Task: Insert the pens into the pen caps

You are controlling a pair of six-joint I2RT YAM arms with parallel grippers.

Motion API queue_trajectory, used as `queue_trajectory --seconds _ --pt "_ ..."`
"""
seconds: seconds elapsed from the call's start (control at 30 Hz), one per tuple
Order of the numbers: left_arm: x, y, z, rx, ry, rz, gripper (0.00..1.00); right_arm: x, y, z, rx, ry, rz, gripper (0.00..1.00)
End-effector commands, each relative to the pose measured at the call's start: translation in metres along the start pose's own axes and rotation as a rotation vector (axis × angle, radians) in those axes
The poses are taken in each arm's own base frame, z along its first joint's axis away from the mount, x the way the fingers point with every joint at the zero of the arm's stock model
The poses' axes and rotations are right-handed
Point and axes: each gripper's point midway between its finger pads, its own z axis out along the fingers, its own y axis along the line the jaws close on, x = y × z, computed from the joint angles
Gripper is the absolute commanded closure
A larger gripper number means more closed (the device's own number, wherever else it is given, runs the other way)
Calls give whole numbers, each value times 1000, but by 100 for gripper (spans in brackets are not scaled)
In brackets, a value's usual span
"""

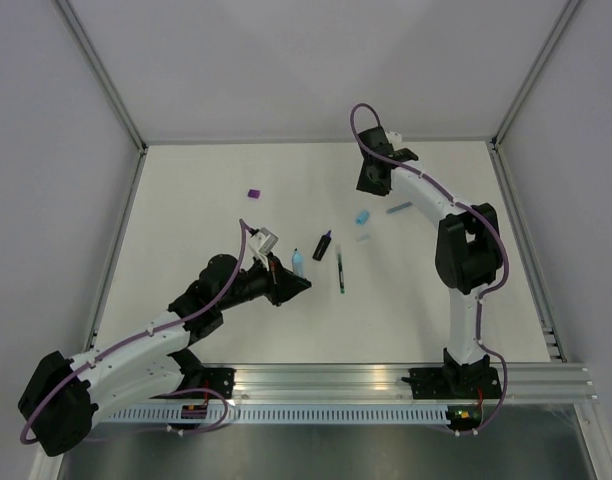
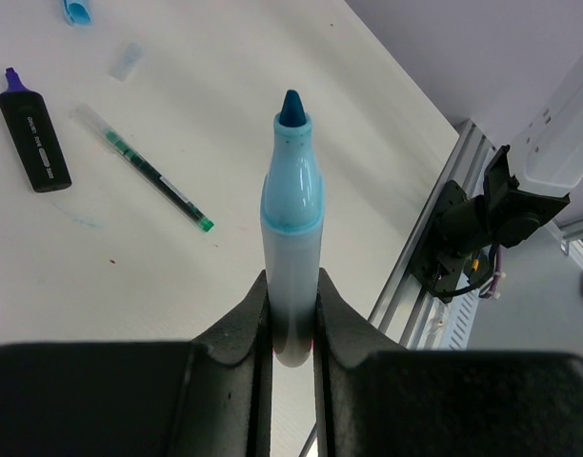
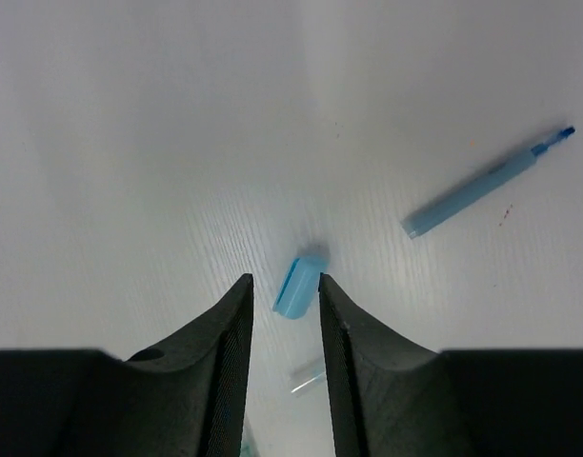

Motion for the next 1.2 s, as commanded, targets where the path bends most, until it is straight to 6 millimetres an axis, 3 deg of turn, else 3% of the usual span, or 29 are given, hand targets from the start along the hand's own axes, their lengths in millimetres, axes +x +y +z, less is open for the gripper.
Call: queue_trajectory --seconds 0.0,0.3,0.8,1.17 --pt "-24 -11 -3 15 -68 23 98 23 -9 9 138 85 254 62" --pt "-28 -10 -6 7 -82 29 98 33 -18 15 230 109 294 57" --pt "-28 -9 -6 0 -84 28 98 52 3 31 198 141 261 53" --pt "-30 -11 -9 2 -91 29 98 63 -11 40 302 145 204 54"
